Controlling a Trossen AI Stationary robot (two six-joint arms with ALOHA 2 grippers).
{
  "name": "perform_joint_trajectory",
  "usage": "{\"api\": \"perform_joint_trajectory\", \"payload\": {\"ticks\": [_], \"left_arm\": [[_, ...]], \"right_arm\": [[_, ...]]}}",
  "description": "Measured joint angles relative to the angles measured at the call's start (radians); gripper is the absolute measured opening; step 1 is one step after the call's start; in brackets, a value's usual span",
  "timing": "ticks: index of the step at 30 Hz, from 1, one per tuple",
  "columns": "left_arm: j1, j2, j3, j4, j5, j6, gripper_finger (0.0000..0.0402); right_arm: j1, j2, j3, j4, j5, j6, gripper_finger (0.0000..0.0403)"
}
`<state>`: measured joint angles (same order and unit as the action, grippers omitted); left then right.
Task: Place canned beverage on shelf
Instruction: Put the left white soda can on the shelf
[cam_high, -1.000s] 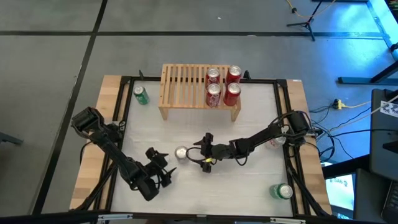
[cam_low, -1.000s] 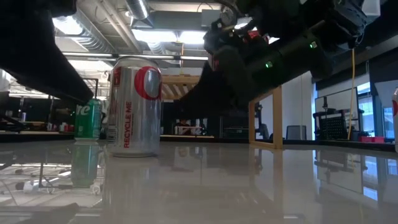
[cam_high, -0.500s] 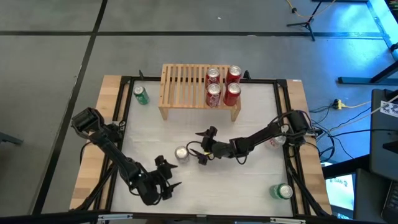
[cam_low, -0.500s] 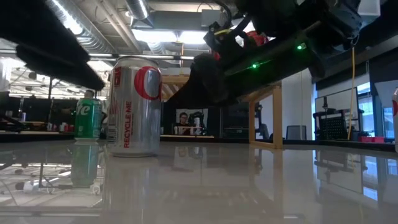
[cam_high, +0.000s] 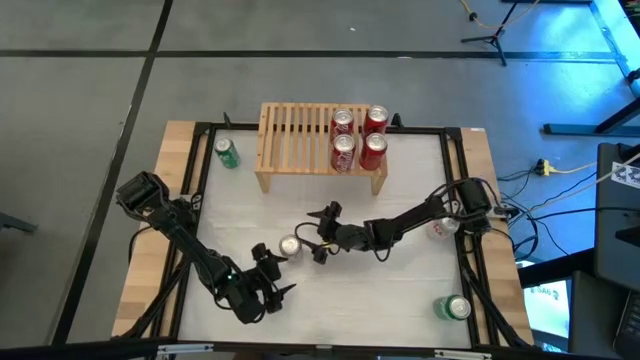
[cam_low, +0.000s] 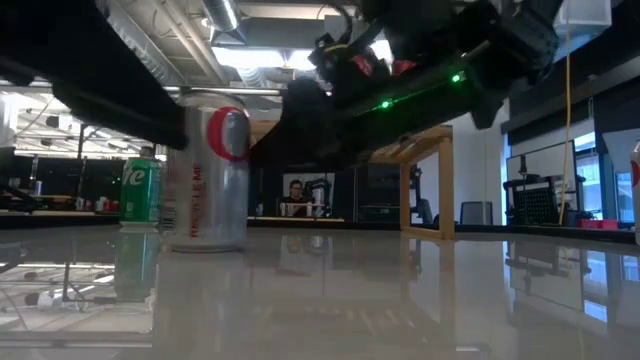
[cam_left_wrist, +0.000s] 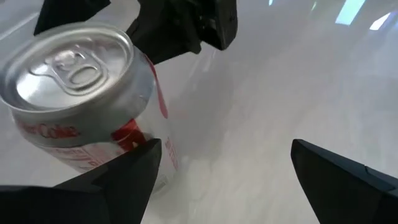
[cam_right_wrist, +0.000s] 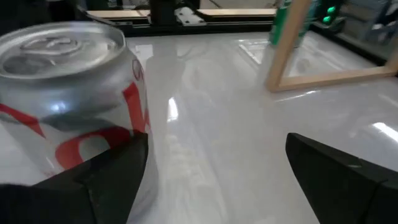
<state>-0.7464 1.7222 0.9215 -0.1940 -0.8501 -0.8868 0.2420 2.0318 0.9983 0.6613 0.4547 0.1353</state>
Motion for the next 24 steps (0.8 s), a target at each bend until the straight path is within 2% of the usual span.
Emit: {"api": "perform_joint_trajectory", "payload": {"ticks": [6, 11, 15, 19, 24], "left_arm": [[-0.017, 0.000, 0.000, -0.105, 0.001, -0.116, 0.0350], [-0.038, 0.000, 0.000, -0.216, -0.002, -0.219, 0.0350], [-0.044, 0.000, 0.000, -0.305, -0.009, -0.314, 0.0350], [-0.047, 0.000, 0.000, -0.331, 0.029, -0.357, 0.0350], [-0.061, 0.000, 0.000, -0.229, 0.147, -0.241, 0.0350]], "right_arm": [[0.018, 0.023, 0.027, -0.079, -0.036, 0.015, 0.0381], [0.050, 0.022, 0.055, -0.076, -0.063, 0.009, 0.0381], [0.074, 0.022, 0.085, -0.107, -0.069, -0.034, 0.0381], [0.089, 0.022, 0.124, -0.239, 0.052, -0.090, 0.0381], [0.076, 0.022, 0.167, -0.409, 0.259, -0.083, 0.0381]]}}
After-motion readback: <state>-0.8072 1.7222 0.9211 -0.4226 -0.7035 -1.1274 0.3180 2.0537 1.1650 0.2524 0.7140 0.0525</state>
